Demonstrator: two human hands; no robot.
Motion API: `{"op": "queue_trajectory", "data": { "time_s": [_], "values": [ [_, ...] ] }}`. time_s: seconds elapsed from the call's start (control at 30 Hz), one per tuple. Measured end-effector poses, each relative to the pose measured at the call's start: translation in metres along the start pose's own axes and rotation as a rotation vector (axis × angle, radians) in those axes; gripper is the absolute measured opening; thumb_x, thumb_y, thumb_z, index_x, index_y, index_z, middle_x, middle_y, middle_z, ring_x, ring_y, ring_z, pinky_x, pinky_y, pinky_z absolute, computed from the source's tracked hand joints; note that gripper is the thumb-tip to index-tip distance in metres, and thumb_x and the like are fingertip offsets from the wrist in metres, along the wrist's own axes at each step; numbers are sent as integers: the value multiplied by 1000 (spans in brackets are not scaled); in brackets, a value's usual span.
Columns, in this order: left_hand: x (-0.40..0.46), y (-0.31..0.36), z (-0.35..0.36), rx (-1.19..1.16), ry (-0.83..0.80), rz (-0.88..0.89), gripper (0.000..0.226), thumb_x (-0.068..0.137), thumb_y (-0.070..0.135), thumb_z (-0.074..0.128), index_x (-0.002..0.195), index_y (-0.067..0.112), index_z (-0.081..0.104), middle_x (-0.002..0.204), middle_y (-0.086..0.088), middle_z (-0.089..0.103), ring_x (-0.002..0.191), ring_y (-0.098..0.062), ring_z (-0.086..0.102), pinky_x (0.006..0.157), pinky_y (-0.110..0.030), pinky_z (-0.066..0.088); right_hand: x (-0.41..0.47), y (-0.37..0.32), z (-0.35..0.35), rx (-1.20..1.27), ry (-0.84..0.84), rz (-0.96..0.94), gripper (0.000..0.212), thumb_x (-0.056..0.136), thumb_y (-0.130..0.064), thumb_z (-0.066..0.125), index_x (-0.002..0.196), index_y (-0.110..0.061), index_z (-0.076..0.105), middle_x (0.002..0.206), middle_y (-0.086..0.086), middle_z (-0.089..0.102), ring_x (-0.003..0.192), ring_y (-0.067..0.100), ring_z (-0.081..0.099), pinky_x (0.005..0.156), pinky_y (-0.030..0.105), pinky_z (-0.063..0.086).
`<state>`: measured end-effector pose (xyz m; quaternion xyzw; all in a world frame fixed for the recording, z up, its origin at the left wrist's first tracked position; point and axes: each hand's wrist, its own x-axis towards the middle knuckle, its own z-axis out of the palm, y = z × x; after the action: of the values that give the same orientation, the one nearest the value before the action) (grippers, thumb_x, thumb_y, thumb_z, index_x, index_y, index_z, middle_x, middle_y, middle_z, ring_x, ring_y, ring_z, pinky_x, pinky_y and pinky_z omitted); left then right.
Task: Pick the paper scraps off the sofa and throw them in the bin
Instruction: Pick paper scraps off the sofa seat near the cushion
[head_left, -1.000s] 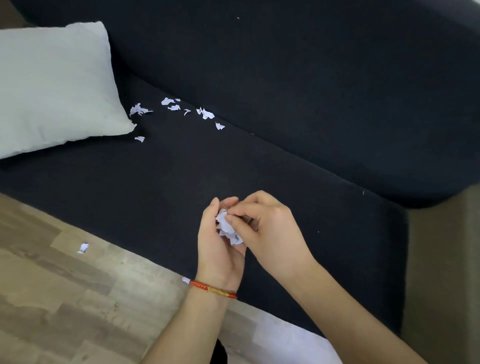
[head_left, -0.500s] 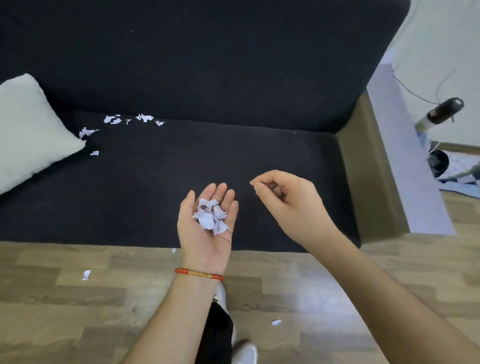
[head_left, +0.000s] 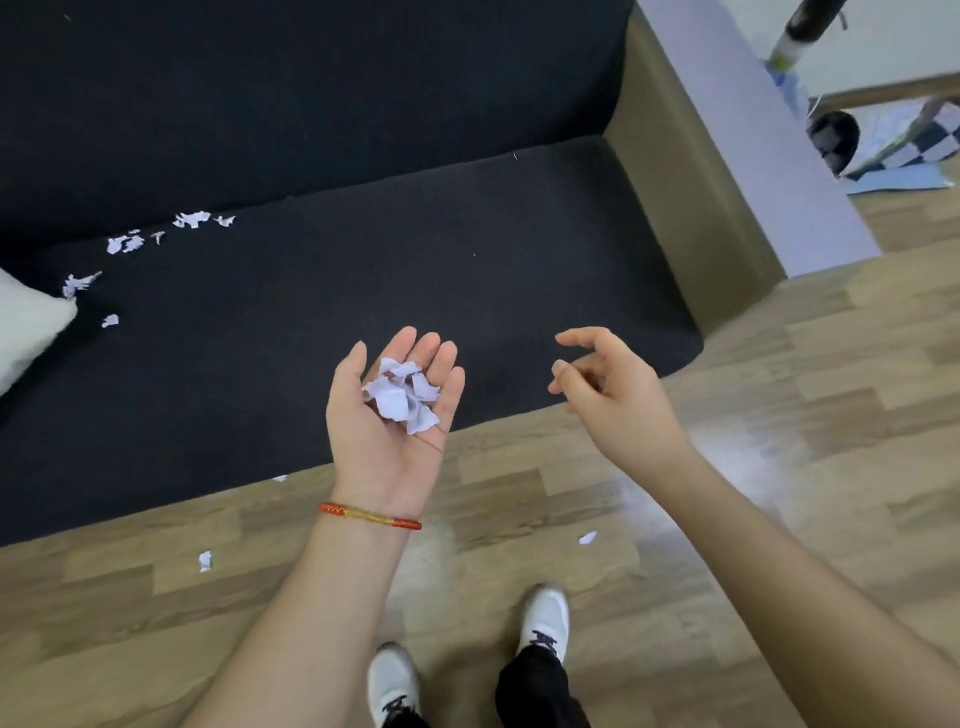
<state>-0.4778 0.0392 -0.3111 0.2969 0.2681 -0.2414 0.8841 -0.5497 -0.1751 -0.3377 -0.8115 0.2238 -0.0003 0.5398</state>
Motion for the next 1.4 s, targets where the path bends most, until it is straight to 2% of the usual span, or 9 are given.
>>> {"op": "queue_trajectory", "data": {
  "time_s": [0.37, 0.53, 0.63, 0.73, 0.8, 1.0, 1.1, 1.2, 1.4],
  "values": [
    [25, -18, -64, 195, -58, -171, 37, 97, 36, 65, 80, 8, 82, 89, -9, 75, 85, -29, 76, 73, -40, 64, -39, 120, 45, 27, 252, 172, 13, 102, -32, 62, 114, -33, 67, 90, -3, 74, 83, 19, 72, 75, 32, 57],
    [62, -51, -96, 234, -84, -211, 38, 99, 31, 63, 74, 8, 80, 86, -8, 71, 79, -27, 76, 71, -39, 64, -55, 245, 63, 58, 367, 401, 15, 95, -38, 59, 108, -39, 66, 99, -4, 73, 76, 13, 76, 43, 25, 53],
    [96, -83, -118, 264, -119, -227, 37, 100, 32, 62, 81, 6, 79, 84, -10, 74, 80, -29, 78, 70, -41, 64, -57, 342, 88, -5, 420, 506, 13, 99, -34, 59, 111, -33, 65, 101, -6, 72, 52, 8, 73, 53, 31, 50],
    [130, -109, -129, 277, -206, -212, 30, 100, 33, 61, 91, 7, 72, 84, -9, 74, 83, -29, 77, 71, -39, 63, -52, 428, 107, -56, 514, 580, 15, 100, -23, 57, 110, -21, 68, 76, -12, 73, 51, -1, 68, 58, 35, 51],
    [148, -121, -140, 267, -262, -200, 30, 99, 34, 61, 90, 7, 70, 85, -9, 74, 87, -29, 77, 72, -39, 63, -43, 471, 116, -112, 476, 640, 13, 97, -17, 56, 103, -14, 68, 57, -15, 70, 60, 6, 69, 60, 41, 55],
    [187, -141, -156, 291, -407, -230, 30, 102, 37, 56, 98, 8, 62, 70, -4, 69, 79, -25, 77, 72, -37, 63, -23, 572, 145, -208, 209, 854, 27, 95, -25, 66, 117, -10, 65, 47, -14, 67, 67, 20, 67, 62, 25, 48],
    [196, -139, -160, 264, -438, -232, 30, 102, 35, 57, 97, 6, 62, 69, -5, 66, 72, -25, 76, 71, -37, 63, -16, 598, 160, -233, 185, 918, 15, 89, -19, 66, 87, -4, 71, 64, 2, 76, 71, 32, 76, 52, 21, 49],
    [200, -129, -168, 262, -444, -223, 30, 101, 33, 59, 96, 4, 64, 75, -7, 66, 76, -27, 76, 72, -38, 64, -11, 612, 174, -300, 206, 968, 21, 92, -22, 66, 99, -4, 60, 92, 16, 74, 84, 32, 73, 71, 35, 59],
    [192, -104, -188, 168, -398, -184, 29, 101, 31, 61, 98, 3, 66, 81, -10, 68, 77, -29, 76, 73, -39, 65, -3, 626, 175, -365, 228, 957, 14, 91, -18, 67, 88, -4, 69, 77, 13, 75, 71, 27, 74, 56, 27, 53]
  ]
}}
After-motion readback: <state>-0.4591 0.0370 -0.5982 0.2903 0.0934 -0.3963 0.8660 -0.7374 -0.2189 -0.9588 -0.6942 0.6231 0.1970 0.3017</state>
